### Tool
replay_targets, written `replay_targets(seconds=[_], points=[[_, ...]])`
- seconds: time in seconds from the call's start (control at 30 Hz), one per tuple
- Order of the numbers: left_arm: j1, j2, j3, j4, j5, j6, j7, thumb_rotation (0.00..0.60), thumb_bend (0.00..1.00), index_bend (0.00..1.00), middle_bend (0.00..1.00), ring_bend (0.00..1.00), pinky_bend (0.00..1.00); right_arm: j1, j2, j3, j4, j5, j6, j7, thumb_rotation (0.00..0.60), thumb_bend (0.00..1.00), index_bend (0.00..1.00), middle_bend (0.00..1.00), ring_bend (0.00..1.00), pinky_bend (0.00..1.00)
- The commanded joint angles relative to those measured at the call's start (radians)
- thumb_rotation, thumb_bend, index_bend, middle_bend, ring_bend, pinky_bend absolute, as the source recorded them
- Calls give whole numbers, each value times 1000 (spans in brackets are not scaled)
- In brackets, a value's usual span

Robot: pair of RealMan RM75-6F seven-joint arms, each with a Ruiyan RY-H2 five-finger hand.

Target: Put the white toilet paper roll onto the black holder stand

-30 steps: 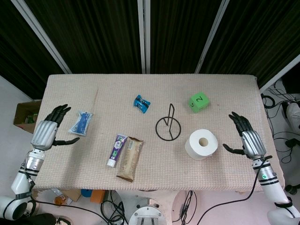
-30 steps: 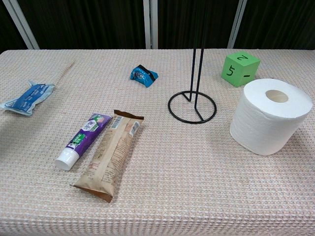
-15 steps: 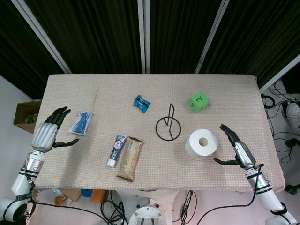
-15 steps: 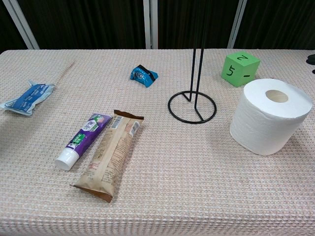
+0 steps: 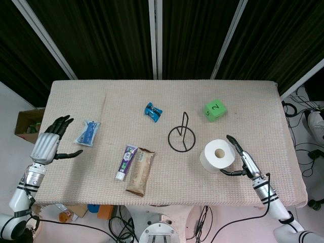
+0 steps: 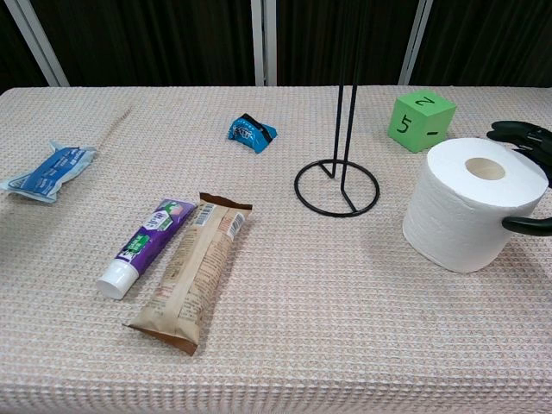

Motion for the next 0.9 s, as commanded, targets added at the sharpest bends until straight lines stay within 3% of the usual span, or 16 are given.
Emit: replay_targets(seconds=[0.03,0.33,0.43,0.6,0.73,0.9], points=[[1,2,0,0,-3,-1,3,203,0,68,21,32,209,15,-16,2,19,3,-12,26,600,0,0,0,0,0],[3,5,1,-3,-8,0,3,200,0,68,21,32,209,47,-25,-11,34,-11,-26,95,600,0,0,0,0,3],[1,6,1,-4,-9,-3,6,201,0,68,21,32,209,59,-16,-24,25,-18,-41,122,600,0,0,14,4,56],[2,5,5,-6,-10,-7,6,204,0,68,21,32,209,69,-7,-33,17,-16,-55,124,600,0,5,125,95,159],[5,7,6,-8,-11,-5,8,200,0,68,21,32,209,61,-14,-17,10,8,-43,99,600,12,108,217,187,253],[7,10,6,-11,-10,-1,9,199,0,68,21,32,209,52,-17,-7,4,20,-22,87,600,102,232,293,263,342]])
